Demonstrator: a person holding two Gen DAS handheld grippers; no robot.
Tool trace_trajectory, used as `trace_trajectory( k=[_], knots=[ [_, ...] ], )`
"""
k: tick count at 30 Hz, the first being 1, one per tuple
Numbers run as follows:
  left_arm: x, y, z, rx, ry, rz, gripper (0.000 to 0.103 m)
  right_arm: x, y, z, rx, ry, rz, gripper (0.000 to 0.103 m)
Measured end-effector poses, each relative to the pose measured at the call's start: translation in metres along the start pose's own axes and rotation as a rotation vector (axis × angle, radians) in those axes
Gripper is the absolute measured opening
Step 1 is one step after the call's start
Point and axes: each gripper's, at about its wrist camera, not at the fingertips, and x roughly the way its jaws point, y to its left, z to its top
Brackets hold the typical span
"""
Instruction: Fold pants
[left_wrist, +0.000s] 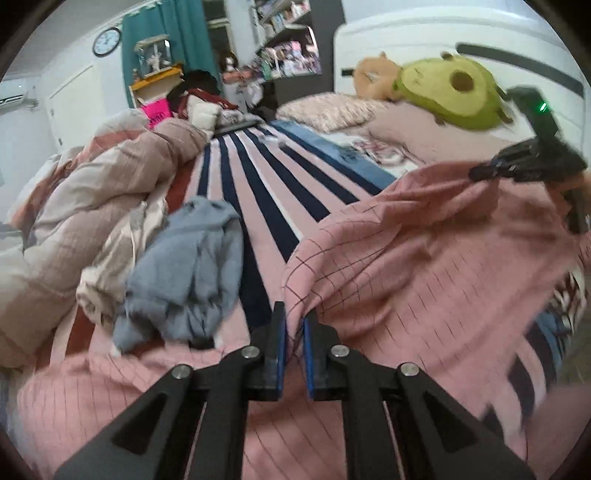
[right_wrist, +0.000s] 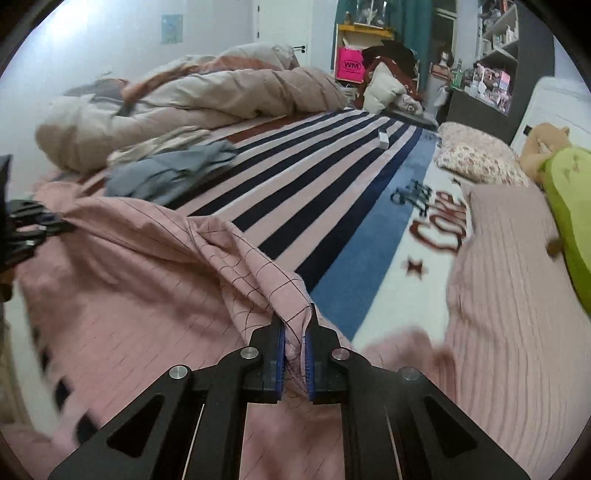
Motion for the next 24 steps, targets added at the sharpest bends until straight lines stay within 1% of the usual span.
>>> trace_trajectory(
  k=[3,4,6,7,8,9,10,12,14,16,18,19,20,22,23,24],
  knots=[
    [-0.006,-0.016,-0.027,0.029,0.066,-0.042,0.006,-0.028,0.014,-0.037,0.042,0.031,0.030,0.003],
    [-0.006,-0.019,-0.035,0.033,0.084,-0.054,0.006,-0.033,0.018,-0.050,0.054,0.047,0.032,0.003],
    [-0.008,-0.029,-0.055,0.038,0.149,-0.103,0.007,-0.039,0.025,-0.073,0.094,0.073,0.042,0.003],
    [-0.008,-0.034,-0.062,0.045,0.173,-0.110,0.007,-0.038,0.026,-0.087,0.118,0.105,0.046,0.003],
    [-0.010,-0.037,-0.068,0.056,0.196,-0.109,0.011,-0.037,0.030,-0.095,0.128,0.122,0.044,0.003],
    [-0.013,-0.039,-0.072,0.069,0.213,-0.114,0.019,-0.036,0.032,-0.106,0.133,0.146,0.035,0.003],
    [-0.016,-0.038,-0.073,0.073,0.216,-0.122,0.023,-0.035,0.032,-0.111,0.132,0.159,0.028,0.003],
    [-0.028,-0.034,-0.068,0.055,0.188,-0.141,0.047,-0.036,0.033,-0.119,0.132,0.183,0.020,0.005],
    [-0.036,-0.030,-0.060,0.033,0.144,-0.134,0.052,-0.043,0.033,-0.117,0.136,0.170,0.021,0.008],
    [-0.038,-0.029,-0.050,0.023,0.105,-0.138,0.052,-0.050,0.036,-0.112,0.107,0.141,0.005,0.016],
    [-0.032,-0.032,-0.038,0.032,0.068,-0.162,0.052,-0.050,0.043,-0.103,0.054,0.118,-0.009,0.042],
    [-0.027,-0.035,-0.034,0.041,0.059,-0.183,0.052,-0.047,0.044,-0.100,0.036,0.119,-0.015,0.046],
    [-0.020,-0.041,-0.031,0.047,0.058,-0.209,0.052,-0.041,0.049,-0.098,-0.001,0.128,-0.031,0.047],
    [0.000,-0.048,-0.024,0.055,0.076,-0.248,0.052,-0.030,0.051,-0.098,-0.044,0.149,-0.065,0.046],
    [0.009,-0.057,-0.024,0.068,0.095,-0.271,0.051,-0.024,0.051,-0.100,-0.054,0.164,-0.079,0.036],
    [0.012,-0.066,-0.026,0.082,0.110,-0.285,0.038,-0.020,0.050,-0.102,-0.052,0.178,-0.080,0.007]
  ],
)
